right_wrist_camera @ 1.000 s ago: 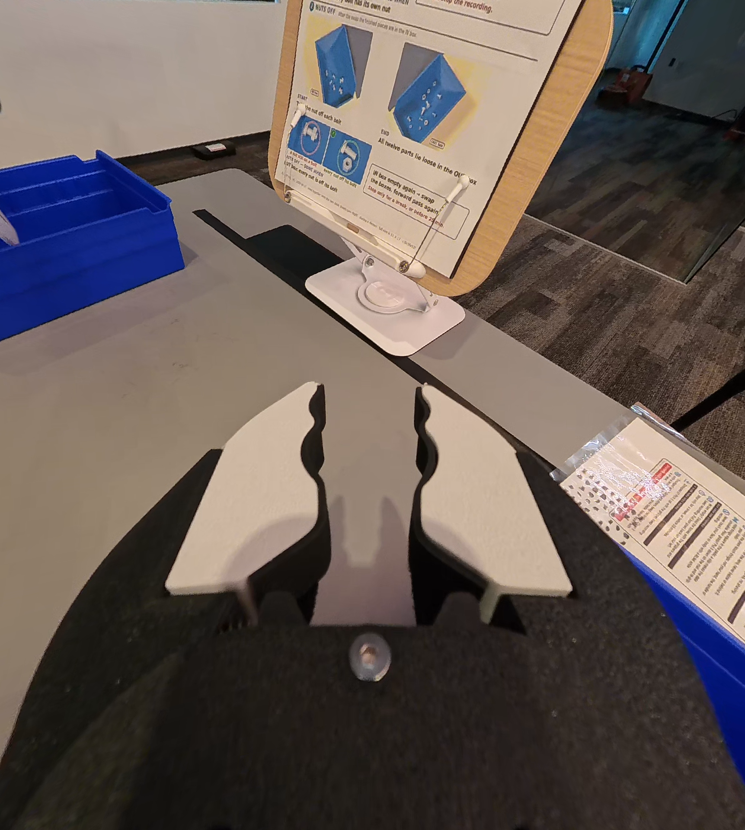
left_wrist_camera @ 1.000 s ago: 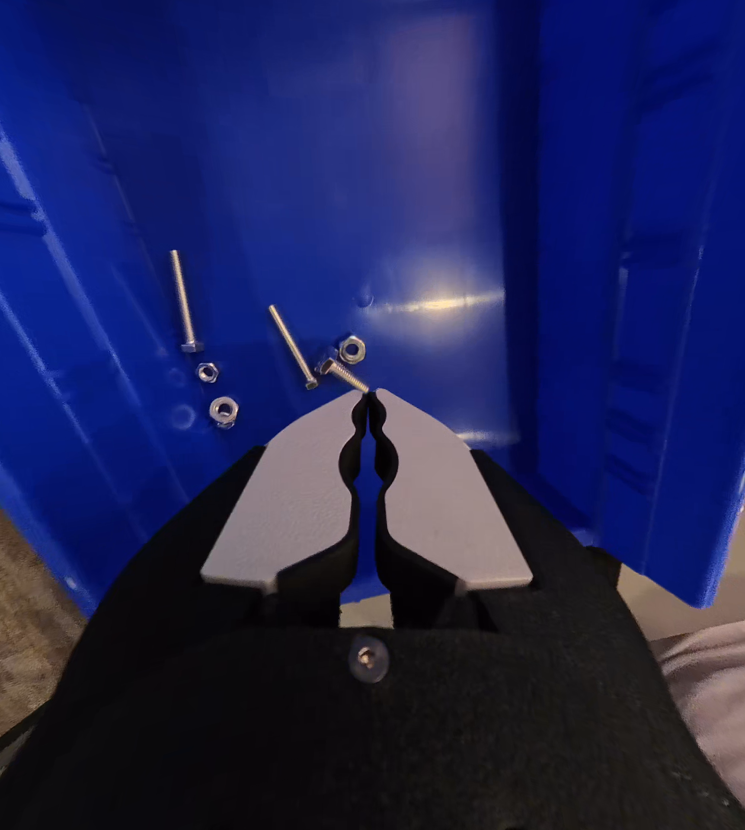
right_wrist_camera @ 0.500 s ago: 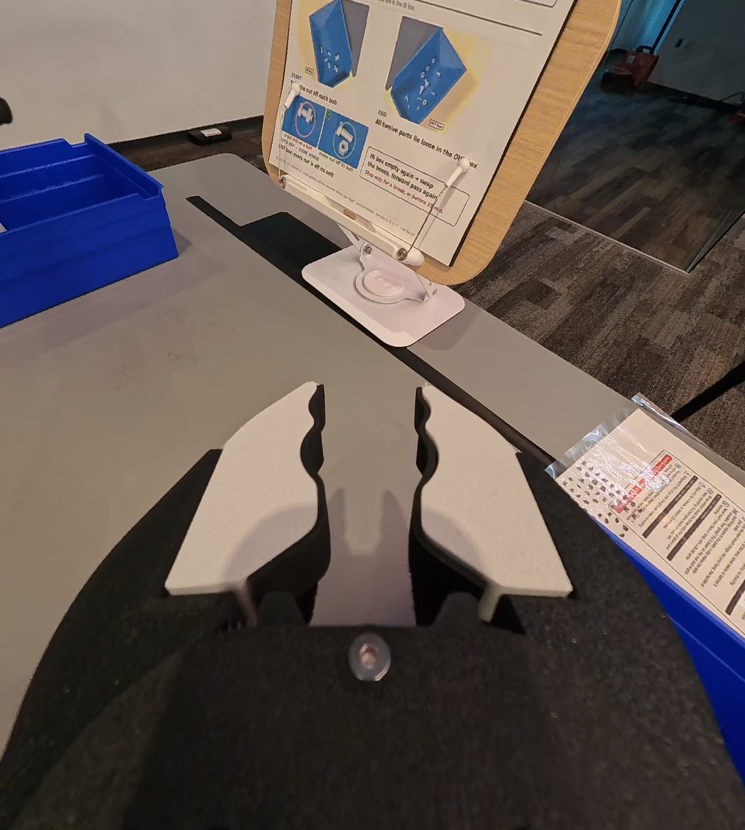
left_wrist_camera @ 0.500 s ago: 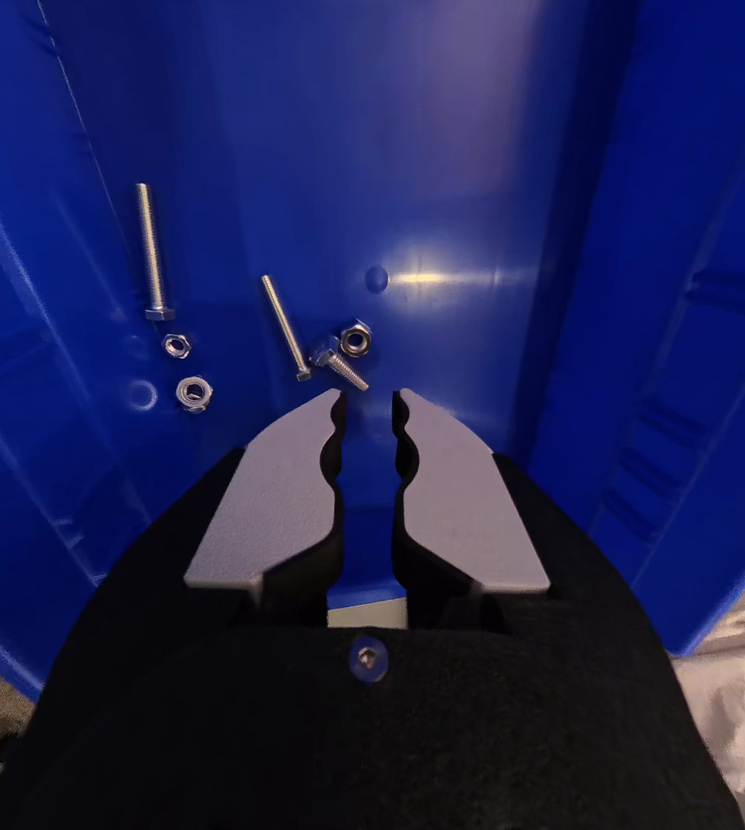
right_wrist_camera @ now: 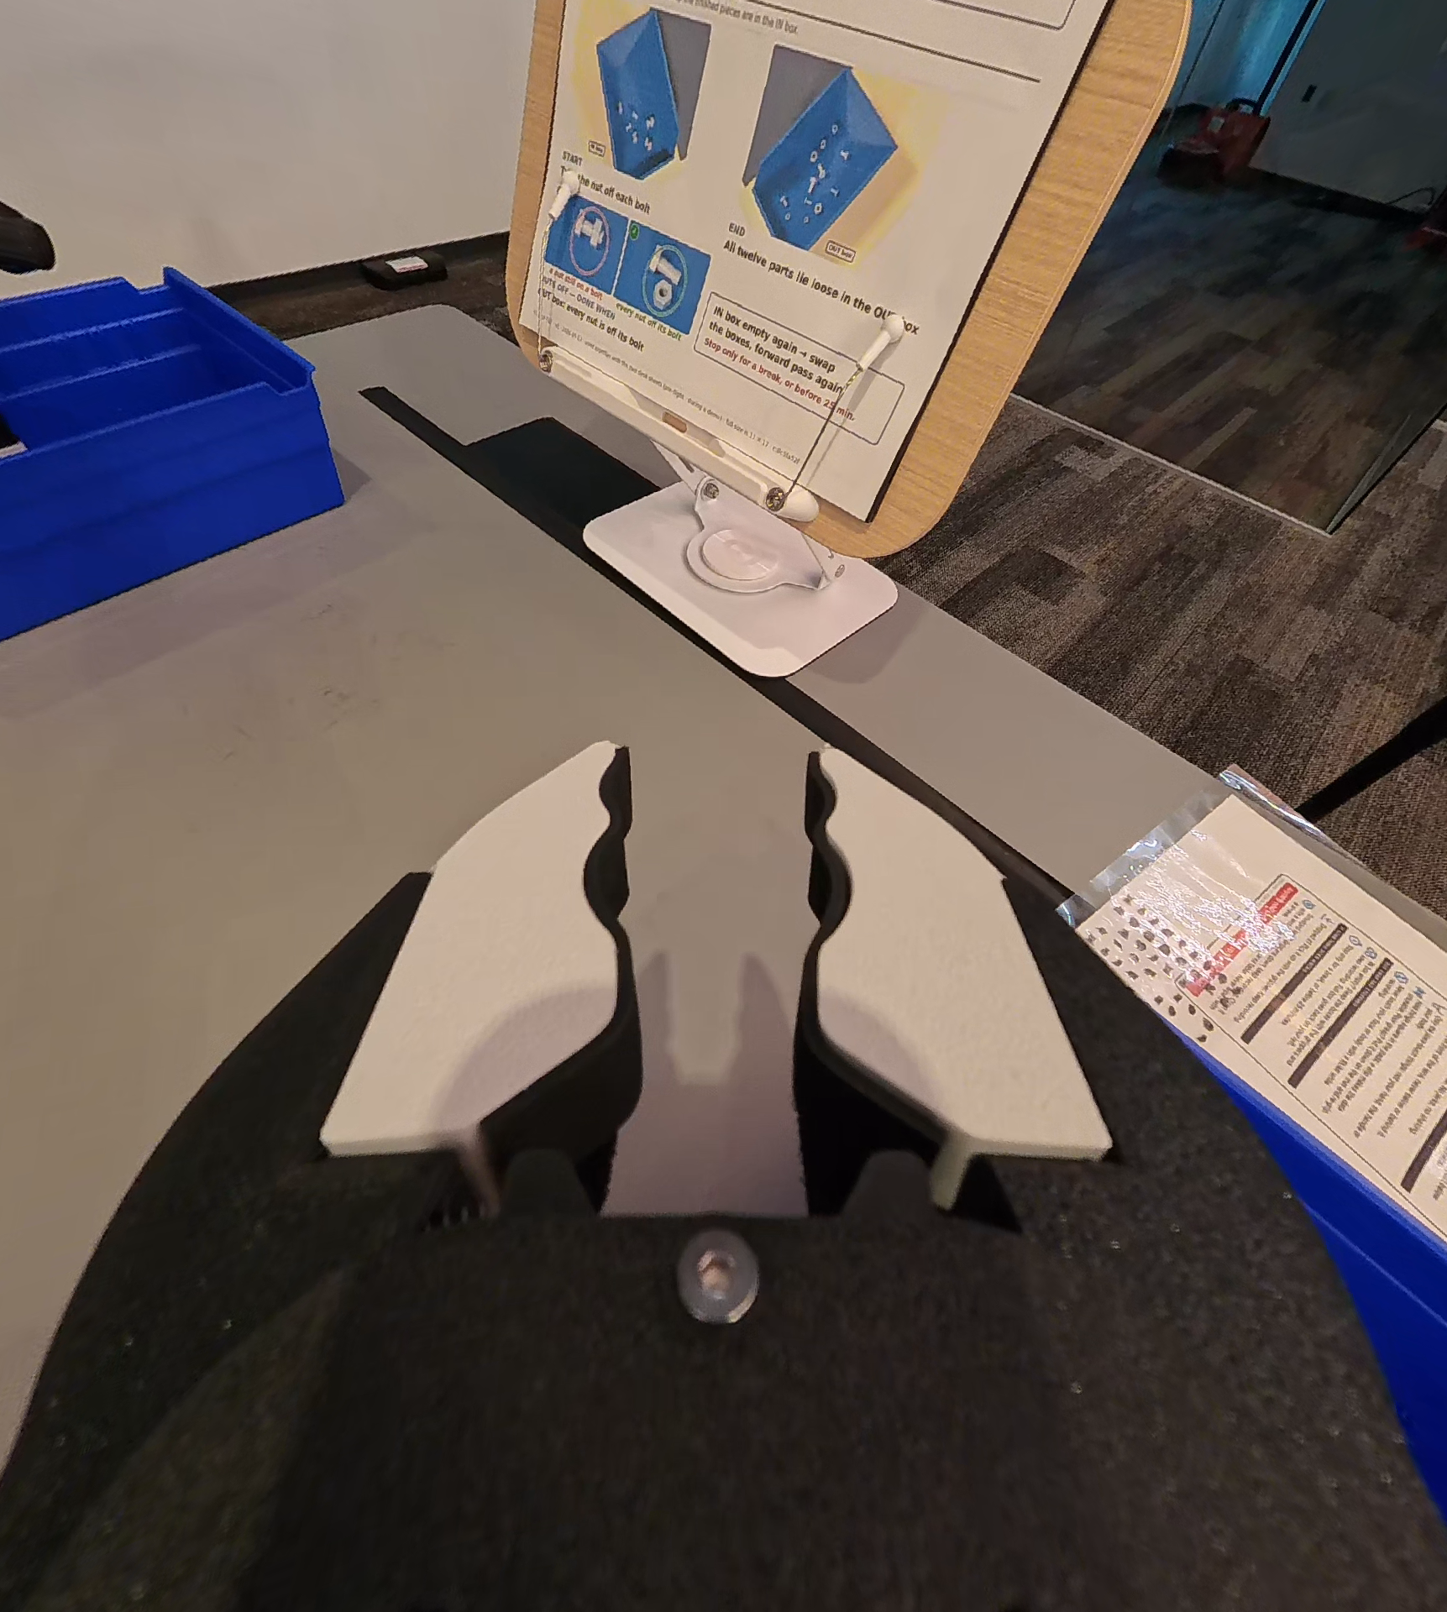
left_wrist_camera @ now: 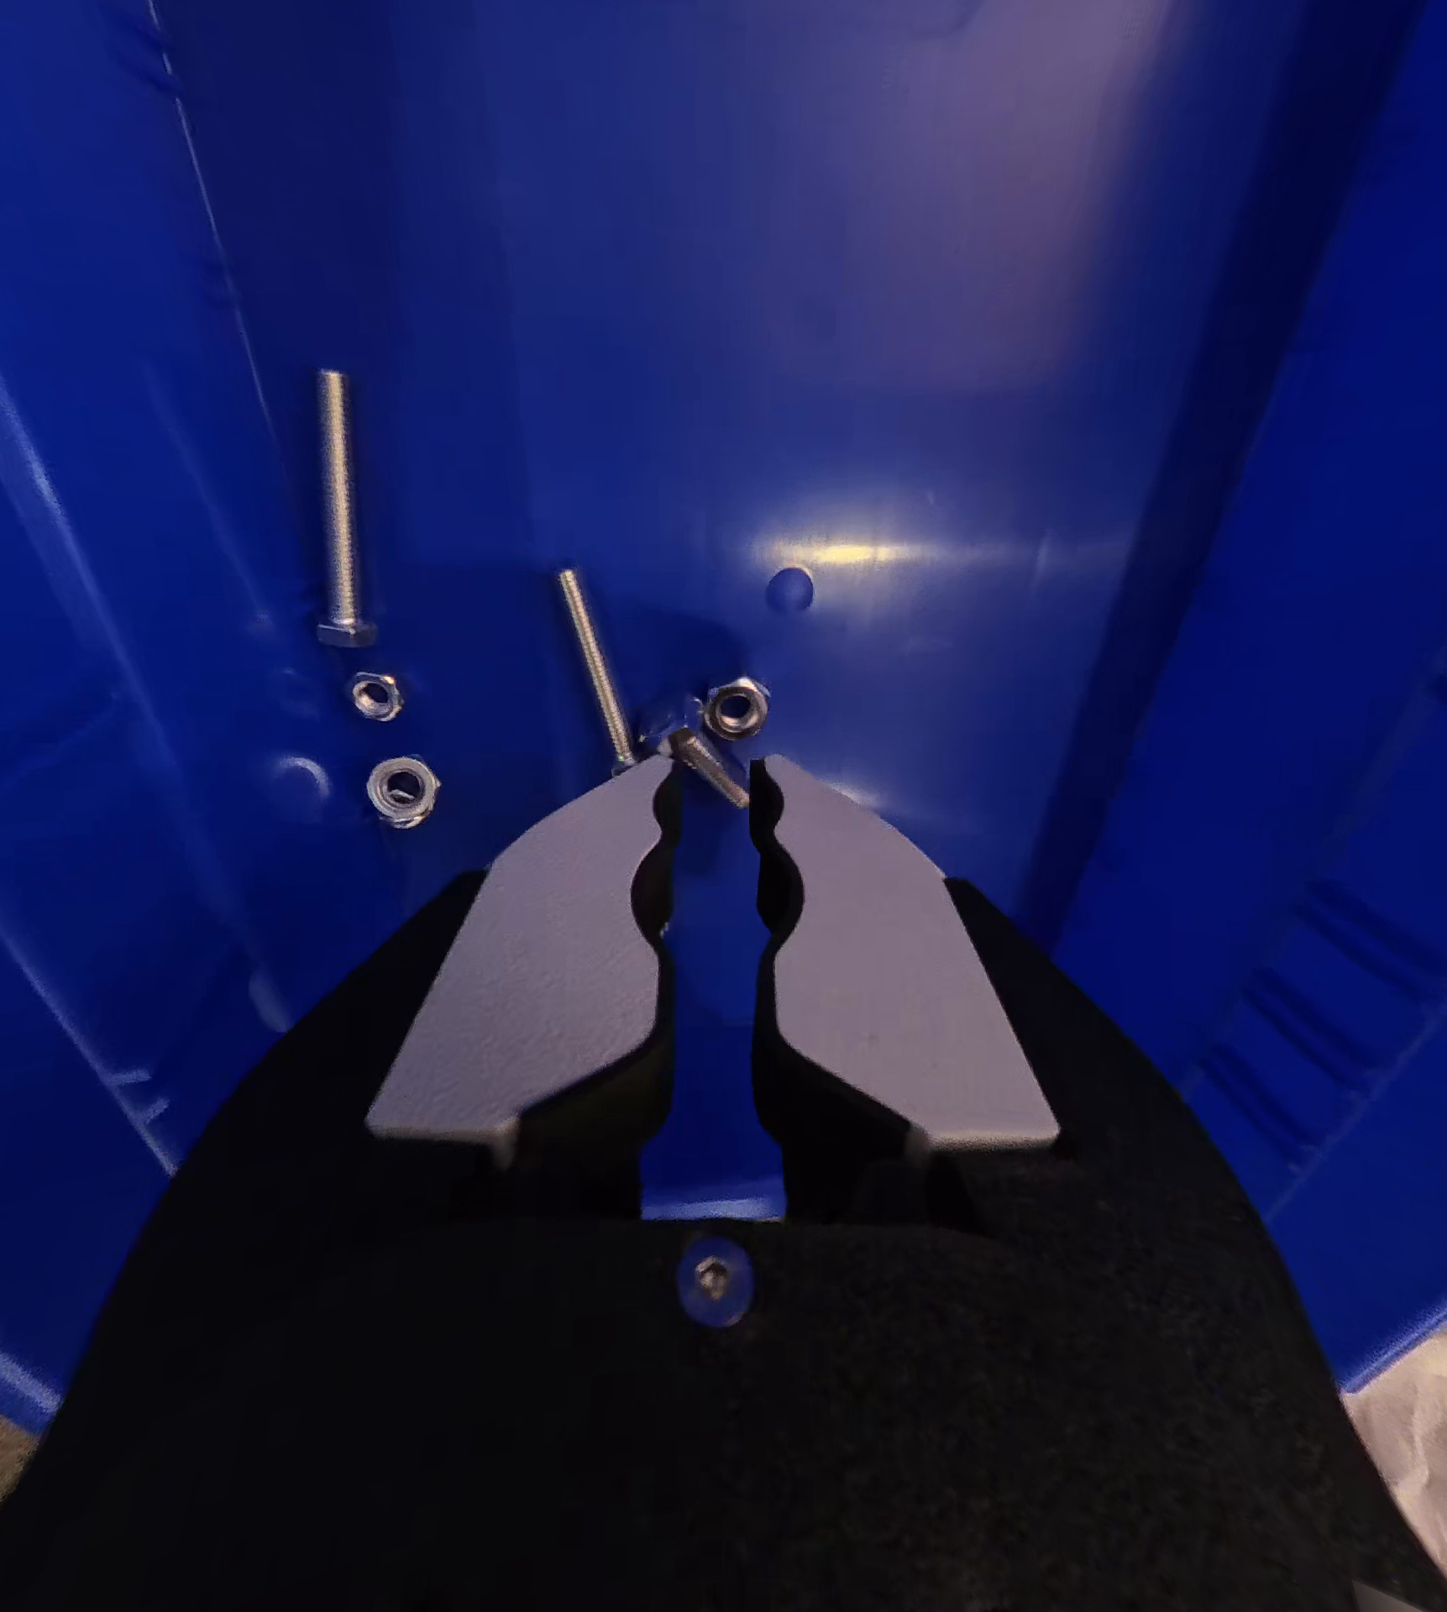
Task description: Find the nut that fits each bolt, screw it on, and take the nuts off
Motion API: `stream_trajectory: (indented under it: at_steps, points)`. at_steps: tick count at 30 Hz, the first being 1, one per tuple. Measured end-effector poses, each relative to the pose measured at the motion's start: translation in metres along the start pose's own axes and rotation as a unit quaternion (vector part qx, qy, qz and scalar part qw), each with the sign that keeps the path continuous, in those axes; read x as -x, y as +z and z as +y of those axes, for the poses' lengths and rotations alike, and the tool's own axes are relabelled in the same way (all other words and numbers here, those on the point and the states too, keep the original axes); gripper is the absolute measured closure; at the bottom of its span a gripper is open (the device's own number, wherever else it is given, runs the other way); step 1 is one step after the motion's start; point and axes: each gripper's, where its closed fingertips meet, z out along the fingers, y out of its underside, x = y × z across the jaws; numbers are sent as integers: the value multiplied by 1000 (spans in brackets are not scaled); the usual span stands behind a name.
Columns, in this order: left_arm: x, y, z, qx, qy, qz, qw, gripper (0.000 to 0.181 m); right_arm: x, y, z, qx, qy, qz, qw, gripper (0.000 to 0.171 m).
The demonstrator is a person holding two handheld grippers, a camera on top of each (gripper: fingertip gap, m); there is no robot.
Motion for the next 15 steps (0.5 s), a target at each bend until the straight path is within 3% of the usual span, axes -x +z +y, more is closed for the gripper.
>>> stream_trajectory:
  at_steps: [15]
  points:
    - [5, 10, 3, 32, 34, -37, 998, 174, 0, 0, 1, 4, -2, 1, 1000, 134]
